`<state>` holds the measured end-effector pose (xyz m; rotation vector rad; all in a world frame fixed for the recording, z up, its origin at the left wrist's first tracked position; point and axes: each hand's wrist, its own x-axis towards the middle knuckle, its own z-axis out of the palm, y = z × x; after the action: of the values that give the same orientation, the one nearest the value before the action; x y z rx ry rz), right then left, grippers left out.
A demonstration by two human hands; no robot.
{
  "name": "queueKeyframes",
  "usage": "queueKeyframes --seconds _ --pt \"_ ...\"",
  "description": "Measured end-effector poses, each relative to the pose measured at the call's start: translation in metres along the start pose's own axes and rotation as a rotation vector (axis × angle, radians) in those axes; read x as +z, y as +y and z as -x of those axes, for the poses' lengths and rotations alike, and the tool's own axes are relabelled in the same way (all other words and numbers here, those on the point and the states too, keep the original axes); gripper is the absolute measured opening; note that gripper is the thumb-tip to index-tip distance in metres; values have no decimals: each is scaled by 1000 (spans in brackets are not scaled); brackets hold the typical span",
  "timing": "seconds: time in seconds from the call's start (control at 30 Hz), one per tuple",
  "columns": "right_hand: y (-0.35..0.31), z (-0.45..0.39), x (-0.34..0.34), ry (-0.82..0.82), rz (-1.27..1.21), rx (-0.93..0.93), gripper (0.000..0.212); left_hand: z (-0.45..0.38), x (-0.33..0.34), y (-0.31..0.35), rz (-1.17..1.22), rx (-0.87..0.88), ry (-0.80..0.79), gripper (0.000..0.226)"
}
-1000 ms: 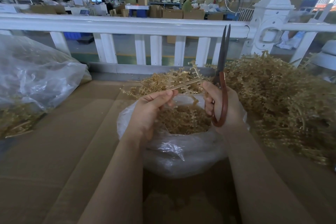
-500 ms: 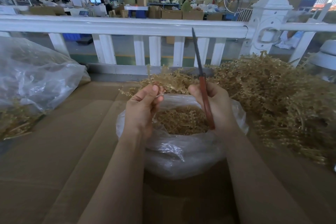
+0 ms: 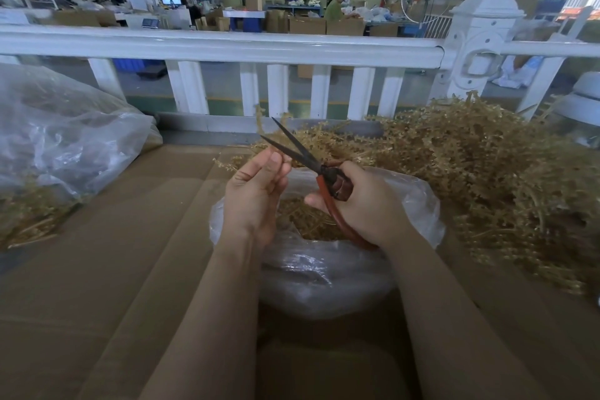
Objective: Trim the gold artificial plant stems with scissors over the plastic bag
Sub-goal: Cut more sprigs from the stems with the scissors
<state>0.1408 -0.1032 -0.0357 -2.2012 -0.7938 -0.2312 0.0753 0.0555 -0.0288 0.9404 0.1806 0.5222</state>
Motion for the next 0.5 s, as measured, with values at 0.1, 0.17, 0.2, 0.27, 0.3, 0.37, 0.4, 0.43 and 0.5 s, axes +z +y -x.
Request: queueKeyframes --seconds 0.1,0.17,0.2,0.27,0.3,0.37,0.4,0.43,0.5 --pt "1 1 -1 -9 34 -18 62 -1 1 -1 -2 8 17 18" --pt "1 1 0 -1 84 -35 63 -2 1 -1 -21 18 18 32" --pt "1 1 1 6 101 -41 62 -2 1 -1 -32 22 12 37" --pt "1 1 1 19 108 -44 60 -2 1 -2 -54 39 -7 40" --pt "0 1 1 26 107 -45 61 -2 1 -2 -65 52 -13 40" --pt "1 1 1 36 100 -43 64 -2 0 -3 -93 85 -14 37" --pt "1 1 1 36 95 -40 66 -2 0 -4 -109 104 -13 33" --pt "2 1 2 34 93 -37 67 -3 0 -4 -125 123 -12 29" --pt "3 1 3 27 105 -31 67 -4 -1 -6 -153 157 -10 25"
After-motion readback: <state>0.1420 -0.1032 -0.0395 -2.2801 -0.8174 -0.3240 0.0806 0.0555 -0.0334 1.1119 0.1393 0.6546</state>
